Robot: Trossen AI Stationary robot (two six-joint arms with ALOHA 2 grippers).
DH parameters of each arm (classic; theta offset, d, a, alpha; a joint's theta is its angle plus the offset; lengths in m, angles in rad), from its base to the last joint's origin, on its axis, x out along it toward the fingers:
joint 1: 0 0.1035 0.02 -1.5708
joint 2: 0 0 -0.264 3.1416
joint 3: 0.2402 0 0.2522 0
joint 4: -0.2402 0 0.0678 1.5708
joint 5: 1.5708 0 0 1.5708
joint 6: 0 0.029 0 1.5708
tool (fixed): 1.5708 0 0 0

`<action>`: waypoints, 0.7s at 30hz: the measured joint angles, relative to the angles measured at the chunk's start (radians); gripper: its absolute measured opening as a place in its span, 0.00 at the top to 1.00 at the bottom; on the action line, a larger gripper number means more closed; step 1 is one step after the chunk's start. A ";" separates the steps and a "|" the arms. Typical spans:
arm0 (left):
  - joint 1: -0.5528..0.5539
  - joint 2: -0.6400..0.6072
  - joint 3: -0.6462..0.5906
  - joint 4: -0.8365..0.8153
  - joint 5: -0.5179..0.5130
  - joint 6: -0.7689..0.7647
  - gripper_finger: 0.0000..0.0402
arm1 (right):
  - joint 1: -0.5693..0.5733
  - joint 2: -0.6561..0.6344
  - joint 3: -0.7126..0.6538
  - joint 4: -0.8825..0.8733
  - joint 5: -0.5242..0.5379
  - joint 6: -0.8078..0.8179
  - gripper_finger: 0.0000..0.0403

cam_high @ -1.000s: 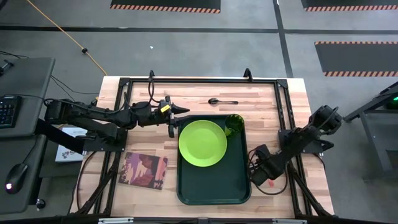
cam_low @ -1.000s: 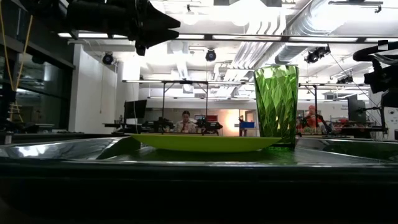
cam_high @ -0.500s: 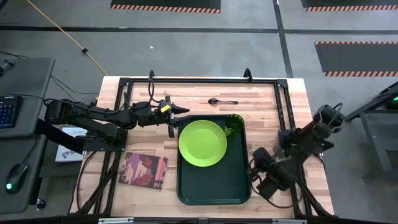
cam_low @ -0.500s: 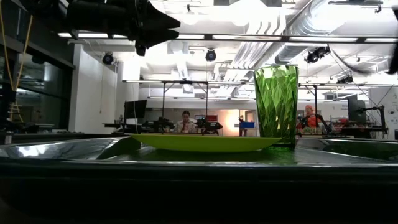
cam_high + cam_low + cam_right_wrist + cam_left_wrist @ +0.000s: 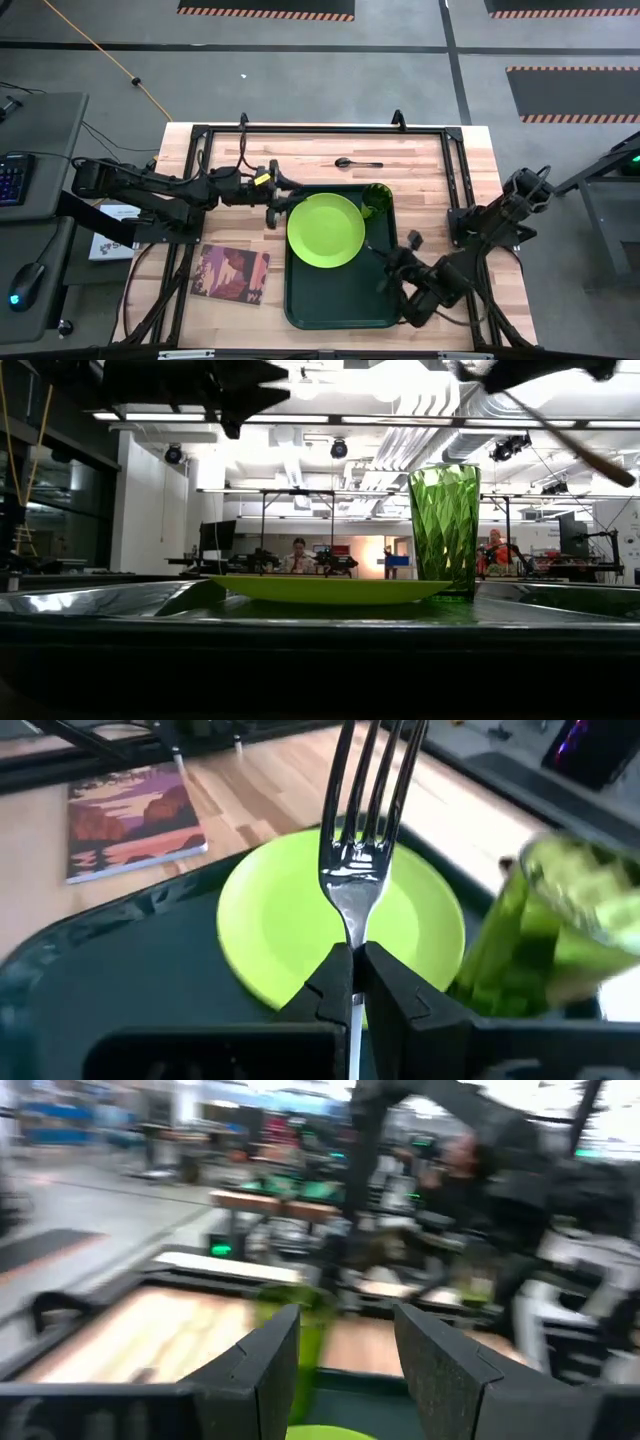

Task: Pick and place plate/cup/fork/spoon on tray
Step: Put the orange fork on the black serving tray to the right of the green plate

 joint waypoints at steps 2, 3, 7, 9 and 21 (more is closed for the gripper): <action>-0.006 0.000 0.000 0.001 0.071 0.003 0.61 | -0.044 0.000 0.000 0.071 -0.012 -0.125 0.99; -0.009 0.000 0.000 0.000 0.100 0.010 0.61 | -0.067 0.000 0.000 0.110 -0.032 -0.190 0.99; -0.027 0.000 0.000 0.000 0.122 0.045 0.61 | -0.166 -0.004 0.000 0.278 -0.124 -0.451 0.99; -0.032 0.000 0.000 0.000 0.121 0.061 0.61 | -0.217 -0.019 0.000 0.368 -0.172 -0.574 0.99; -0.036 0.000 0.000 -0.001 0.119 0.081 0.61 | -0.430 -0.161 0.002 0.710 -0.476 -1.052 0.99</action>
